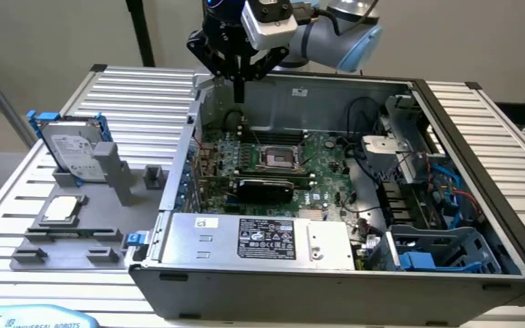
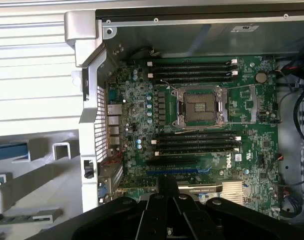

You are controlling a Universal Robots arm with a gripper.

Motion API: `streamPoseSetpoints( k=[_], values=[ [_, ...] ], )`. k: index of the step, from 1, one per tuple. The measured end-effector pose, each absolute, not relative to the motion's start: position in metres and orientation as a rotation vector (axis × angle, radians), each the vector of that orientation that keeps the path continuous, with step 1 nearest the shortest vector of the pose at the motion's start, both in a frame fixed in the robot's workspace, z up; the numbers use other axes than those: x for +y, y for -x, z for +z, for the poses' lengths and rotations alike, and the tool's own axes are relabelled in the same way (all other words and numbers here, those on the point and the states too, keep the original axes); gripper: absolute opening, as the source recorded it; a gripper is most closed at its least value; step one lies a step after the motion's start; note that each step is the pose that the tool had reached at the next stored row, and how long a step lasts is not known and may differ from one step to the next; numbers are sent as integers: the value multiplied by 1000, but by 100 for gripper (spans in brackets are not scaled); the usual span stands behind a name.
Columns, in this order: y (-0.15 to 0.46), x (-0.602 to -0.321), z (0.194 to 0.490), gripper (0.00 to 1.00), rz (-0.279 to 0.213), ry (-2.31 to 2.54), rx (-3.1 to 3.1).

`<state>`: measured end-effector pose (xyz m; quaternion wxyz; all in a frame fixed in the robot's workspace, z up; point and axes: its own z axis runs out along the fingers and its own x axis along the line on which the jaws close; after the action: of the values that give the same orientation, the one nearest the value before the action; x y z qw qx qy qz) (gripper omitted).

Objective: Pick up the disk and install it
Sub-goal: 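Reach for the disk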

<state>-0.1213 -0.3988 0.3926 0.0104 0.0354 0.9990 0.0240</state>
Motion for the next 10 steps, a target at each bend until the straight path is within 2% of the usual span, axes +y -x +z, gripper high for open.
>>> streamPoseSetpoints(
  k=[10],
  values=[
    [161,-399,393,11,75,-110,3118]
  ],
)
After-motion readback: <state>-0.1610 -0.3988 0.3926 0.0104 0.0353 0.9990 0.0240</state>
